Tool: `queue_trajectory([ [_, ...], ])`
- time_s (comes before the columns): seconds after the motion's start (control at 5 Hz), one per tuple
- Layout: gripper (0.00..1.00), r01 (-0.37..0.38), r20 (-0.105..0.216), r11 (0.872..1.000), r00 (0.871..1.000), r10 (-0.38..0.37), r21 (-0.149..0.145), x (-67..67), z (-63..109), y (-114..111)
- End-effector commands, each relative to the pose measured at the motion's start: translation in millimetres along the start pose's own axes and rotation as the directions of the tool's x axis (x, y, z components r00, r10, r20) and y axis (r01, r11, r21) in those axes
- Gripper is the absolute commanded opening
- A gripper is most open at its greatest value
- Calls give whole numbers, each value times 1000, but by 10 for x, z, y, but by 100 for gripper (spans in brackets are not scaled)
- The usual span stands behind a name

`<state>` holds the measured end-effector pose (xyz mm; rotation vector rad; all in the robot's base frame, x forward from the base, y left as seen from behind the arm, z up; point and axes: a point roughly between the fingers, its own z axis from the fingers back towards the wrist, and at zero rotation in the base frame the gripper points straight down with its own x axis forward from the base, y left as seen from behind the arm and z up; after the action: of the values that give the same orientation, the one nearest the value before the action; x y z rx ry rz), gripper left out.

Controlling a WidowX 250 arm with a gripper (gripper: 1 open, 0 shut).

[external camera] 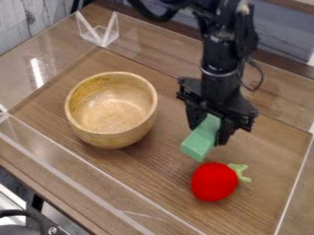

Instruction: Remove the green block from the brown bowl and put it on the table

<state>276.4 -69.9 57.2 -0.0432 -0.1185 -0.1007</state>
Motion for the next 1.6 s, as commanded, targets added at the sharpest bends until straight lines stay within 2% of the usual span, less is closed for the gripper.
queue_trajectory([
  [0.0, 0, -12, 26, 1000, 1000, 12, 13, 98, 54, 69],
  [0.2, 0, -28, 27, 999, 999, 27, 26, 144, 74, 131],
  [0.6, 0, 13, 21, 999, 1000, -13, 41, 87, -34, 268],
  [0.8, 0, 52, 16, 998, 998, -53, 44, 76, 24, 340],
  [1.0, 0, 89, 11, 995, 996, -90, 42, 71, 71, 394],
  [1.4, 0, 110, 5, 994, 994, -110, 16, 70, 90, 435],
])
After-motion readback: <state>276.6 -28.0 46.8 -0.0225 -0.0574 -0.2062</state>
